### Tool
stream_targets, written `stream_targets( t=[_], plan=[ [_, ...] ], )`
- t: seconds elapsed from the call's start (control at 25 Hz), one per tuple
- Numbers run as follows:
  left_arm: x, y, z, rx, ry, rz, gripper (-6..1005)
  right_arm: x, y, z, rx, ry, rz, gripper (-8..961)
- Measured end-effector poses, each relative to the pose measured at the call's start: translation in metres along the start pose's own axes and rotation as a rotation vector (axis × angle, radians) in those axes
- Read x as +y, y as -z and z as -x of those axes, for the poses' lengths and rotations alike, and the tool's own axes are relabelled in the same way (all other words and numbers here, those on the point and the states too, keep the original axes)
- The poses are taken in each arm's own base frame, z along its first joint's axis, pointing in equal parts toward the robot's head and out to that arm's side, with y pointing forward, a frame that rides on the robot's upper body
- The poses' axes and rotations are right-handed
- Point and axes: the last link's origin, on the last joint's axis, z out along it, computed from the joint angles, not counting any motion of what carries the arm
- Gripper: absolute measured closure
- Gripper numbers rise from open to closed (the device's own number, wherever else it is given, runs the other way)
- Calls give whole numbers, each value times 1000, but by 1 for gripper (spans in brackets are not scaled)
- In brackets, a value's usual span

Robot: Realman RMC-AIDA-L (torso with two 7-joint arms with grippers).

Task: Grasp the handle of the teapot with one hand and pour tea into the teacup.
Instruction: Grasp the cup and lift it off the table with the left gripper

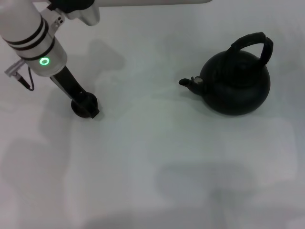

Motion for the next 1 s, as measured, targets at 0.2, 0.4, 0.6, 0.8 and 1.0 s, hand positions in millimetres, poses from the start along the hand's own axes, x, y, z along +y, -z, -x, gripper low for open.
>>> stream_targets(
  t=[0.2, 0.4, 0.6, 0.8, 1.0],
  plan=[
    [1, -1, 0, 0, 1, 4, 122, 0, 0, 0, -1, 0, 0, 526],
    [2, -1, 0, -1, 5, 14, 125, 0, 0, 0, -2, 1, 0, 526],
    [2, -1, 0, -1, 4, 14, 260, 0, 0, 1, -2, 1, 0, 526],
    [2, -1, 0, 0, 8, 14, 300, 0, 0, 0, -2, 1, 0, 527],
    [1, 1, -2, 6, 14, 11, 303, 0, 0, 0, -1, 1, 0, 527]
  ],
)
